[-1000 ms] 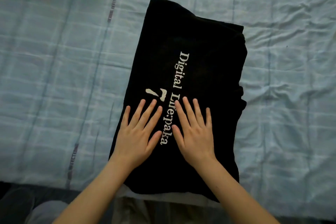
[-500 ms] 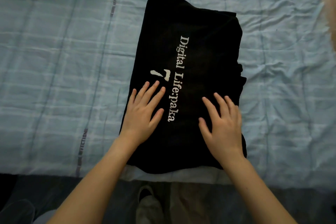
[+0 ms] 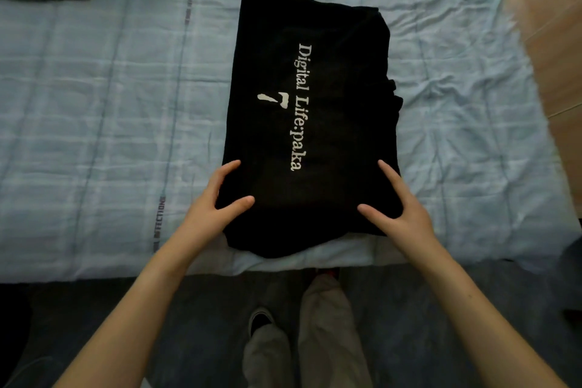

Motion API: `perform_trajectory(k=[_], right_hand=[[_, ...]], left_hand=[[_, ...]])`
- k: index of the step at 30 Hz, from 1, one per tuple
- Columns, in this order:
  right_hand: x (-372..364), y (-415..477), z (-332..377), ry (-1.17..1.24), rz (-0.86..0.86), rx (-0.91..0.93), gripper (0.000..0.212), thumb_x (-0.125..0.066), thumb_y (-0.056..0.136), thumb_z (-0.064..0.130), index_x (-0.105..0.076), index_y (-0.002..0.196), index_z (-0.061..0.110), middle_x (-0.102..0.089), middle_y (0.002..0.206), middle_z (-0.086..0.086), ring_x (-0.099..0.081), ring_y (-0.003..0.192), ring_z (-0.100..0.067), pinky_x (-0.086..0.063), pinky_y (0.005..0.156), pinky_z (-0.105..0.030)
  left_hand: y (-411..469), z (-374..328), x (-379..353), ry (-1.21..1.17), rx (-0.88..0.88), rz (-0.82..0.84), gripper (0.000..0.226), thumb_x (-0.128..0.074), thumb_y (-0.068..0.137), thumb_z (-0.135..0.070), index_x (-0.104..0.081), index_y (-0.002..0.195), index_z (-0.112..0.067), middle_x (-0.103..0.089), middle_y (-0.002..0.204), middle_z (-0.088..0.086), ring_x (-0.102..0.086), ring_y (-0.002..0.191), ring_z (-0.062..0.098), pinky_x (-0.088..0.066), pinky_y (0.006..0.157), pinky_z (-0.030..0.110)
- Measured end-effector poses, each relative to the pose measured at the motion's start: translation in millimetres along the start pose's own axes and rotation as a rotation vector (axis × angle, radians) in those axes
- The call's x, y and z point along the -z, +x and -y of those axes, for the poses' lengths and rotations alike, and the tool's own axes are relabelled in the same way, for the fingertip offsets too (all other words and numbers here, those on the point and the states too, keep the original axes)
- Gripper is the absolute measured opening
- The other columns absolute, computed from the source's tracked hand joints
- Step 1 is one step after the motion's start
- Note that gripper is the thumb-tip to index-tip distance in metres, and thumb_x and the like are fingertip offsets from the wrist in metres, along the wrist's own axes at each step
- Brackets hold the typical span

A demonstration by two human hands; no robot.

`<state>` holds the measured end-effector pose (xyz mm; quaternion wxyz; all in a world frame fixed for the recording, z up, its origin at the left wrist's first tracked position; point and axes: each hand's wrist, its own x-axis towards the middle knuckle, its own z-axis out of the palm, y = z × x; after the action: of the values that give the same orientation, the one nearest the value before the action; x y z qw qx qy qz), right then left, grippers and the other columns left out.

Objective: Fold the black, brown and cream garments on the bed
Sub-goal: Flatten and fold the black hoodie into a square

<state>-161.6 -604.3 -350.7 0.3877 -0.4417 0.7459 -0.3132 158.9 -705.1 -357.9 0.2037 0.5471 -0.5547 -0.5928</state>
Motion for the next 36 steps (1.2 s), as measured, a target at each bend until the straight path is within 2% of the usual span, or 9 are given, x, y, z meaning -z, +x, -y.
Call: perform_trajectory(k=[3,5,9,14,22,26,30,34,36], right_hand=[[8.1,-1.6,-0.5,0.045,0.048,-0.031,0.076,-0.084,0.076,0.031,-0.046,0.136,0.056,-0.048,0.121,0.05,-0.041,0.115,0.028,-0.033,0.086,0.006],[12.6,-3.0,-1.1,0.03,0.085,-0.019,0.072,-0.085,0.074,0.026,-0.051,0.133,0.051,-0.052,0.122,0.044,-0.046,0.115,0.023,-0.035,0.086,0.005],[15.5,-5.0,2.2,0.03,0.112,0.026,0.061,-0.086,0.073,0.016,-0.061,0.123,0.041,-0.062,0.116,0.029,-0.055,0.115,0.009,-0.039,0.089,-0.001],[19.0,-12.4,12.5,0.049,0.016,0.122,0.054,-0.084,0.075,0.012,-0.064,0.117,0.041,-0.062,0.118,0.028,-0.053,0.117,0.008,-0.036,0.091,-0.002],[52.0,-15.8,58.0,0.06,-0.158,0.212,0.052,-0.085,0.074,0.015,-0.065,0.114,0.04,-0.066,0.114,0.023,-0.059,0.111,0.005,-0.045,0.088,-0.006],[70.8,-11.2,91.6,0.061,-0.19,0.25,0.05,-0.083,0.076,0.018,-0.063,0.117,0.038,-0.064,0.115,0.025,-0.057,0.112,0.008,-0.044,0.088,-0.005],[82.0,24.4,116.9,0.124,-0.276,0.265,0.048,-0.084,0.075,0.014,-0.063,0.115,0.032,-0.063,0.11,0.027,-0.057,0.11,0.008,-0.043,0.086,-0.004],[92.1,96.1,129.5,0.189,-0.322,0.281,0.048,-0.084,0.075,0.011,-0.061,0.114,0.026,-0.064,0.109,0.013,-0.061,0.103,0.002,-0.048,0.087,-0.011],[95.6,131.4,134.4,0.221,-0.321,0.283,0.047,-0.084,0.075,0.01,-0.06,0.114,0.023,-0.064,0.107,0.012,-0.061,0.099,0.003,-0.048,0.084,-0.01]], left_hand=[[-2.8,-6.0,7.5,-0.092,-0.01,0.065,0.063,-0.075,0.075,-0.037,-0.047,0.128,-0.056,-0.059,0.132,-0.007,-0.061,0.117,0.01,-0.055,0.093,0.028],[-8.7,-5.5,10.3,-0.099,-0.025,0.076,0.064,-0.076,0.075,-0.033,-0.048,0.128,-0.054,-0.061,0.128,-0.006,-0.063,0.113,0.008,-0.056,0.085,0.023],[-24.2,1.2,8.2,-0.102,-0.055,0.045,0.061,-0.077,0.078,-0.022,-0.053,0.128,-0.047,-0.061,0.126,-0.008,-0.062,0.113,0.008,-0.056,0.085,0.023],[-29.7,-8.1,6.2,-0.14,-0.094,-0.054,0.058,-0.079,0.075,-0.017,-0.06,0.124,-0.042,-0.065,0.121,-0.013,-0.063,0.112,0.007,-0.055,0.083,0.019],[-28.8,-67.2,25.4,0.005,-0.247,-0.114,0.063,-0.084,0.062,-0.032,-0.063,0.12,-0.045,-0.067,0.112,-0.02,-0.064,0.104,-0.001,-0.054,0.075,0.013],[-23.7,-104.7,28.8,0.046,-0.326,-0.163,0.062,-0.087,0.064,-0.024,-0.065,0.12,-0.038,-0.067,0.108,-0.022,-0.064,0.102,-0.003,-0.053,0.076,0.011],[15.9,-139.6,32.6,0.015,-0.374,-0.226,0.06,-0.089,0.063,-0.011,-0.068,0.117,-0.026,-0.071,0.104,-0.02,-0.066,0.099,-0.003,-0.049,0.078,0.008],[77.9,-166.6,34.7,0.0,-0.412,-0.294,0.057,-0.09,0.063,-0.017,-0.069,0.114,-0.03,-0.072,0.1,-0.019,-0.067,0.095,-0.002,-0.05,0.074,0.007],[110.2,-177.9,34.6,-0.017,-0.415,-0.324,0.055,-0.09,0.065,-0.019,-0.068,0.113,-0.034,-0.072,0.101,-0.019,-0.067,0.096,-0.001,-0.051,0.074,0.009]])
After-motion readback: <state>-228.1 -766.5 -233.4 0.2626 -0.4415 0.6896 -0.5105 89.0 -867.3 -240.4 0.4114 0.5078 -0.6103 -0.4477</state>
